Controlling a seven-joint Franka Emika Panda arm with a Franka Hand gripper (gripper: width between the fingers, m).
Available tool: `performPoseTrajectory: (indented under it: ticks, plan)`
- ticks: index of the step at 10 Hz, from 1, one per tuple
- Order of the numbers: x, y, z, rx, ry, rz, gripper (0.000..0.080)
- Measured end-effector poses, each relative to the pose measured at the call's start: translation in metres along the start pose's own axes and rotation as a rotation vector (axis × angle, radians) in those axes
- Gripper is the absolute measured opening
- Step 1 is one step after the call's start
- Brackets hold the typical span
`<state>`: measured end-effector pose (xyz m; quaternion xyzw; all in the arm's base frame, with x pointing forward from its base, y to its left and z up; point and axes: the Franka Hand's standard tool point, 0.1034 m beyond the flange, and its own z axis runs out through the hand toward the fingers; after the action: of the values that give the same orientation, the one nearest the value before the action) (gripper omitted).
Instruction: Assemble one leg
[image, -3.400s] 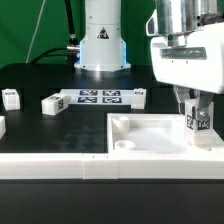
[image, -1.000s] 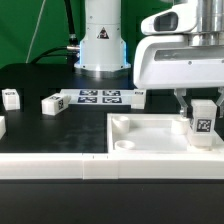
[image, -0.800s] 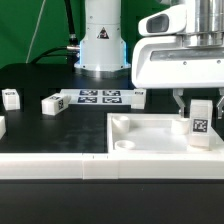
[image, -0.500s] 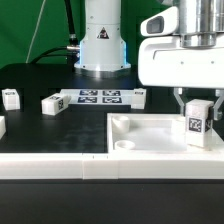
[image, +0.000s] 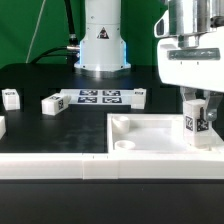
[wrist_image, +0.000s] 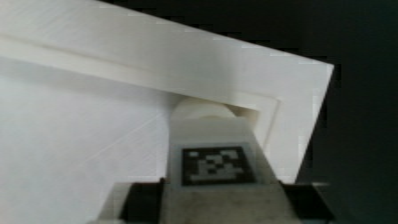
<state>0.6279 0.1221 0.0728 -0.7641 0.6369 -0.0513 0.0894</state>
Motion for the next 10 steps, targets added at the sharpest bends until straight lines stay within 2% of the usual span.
performPoseTrajectory:
  ticks: [2,5,6,7,8,10]
  plan:
    - [-0.0051,-0.0005,0.001,0.004,-0.01,0.148,0.0292]
    - [-0.0058,-0.0006,0.001,0.003,-0.01,0.072,0.0303]
    - [-0.0046,-0.0014,0.0005,0.005,-0.009,-0.017,0.0474]
    - [-0.0032,-0.0017,0.0004,0.006,-0.007,-0.187,0.0606]
    - [-0.0032,-0.0015,0.0008,0.008,-0.005,-0.273,0.0606]
    - [-0.0016,-0.0022,0.0005,0.001,0.008,-0.633,0.0647]
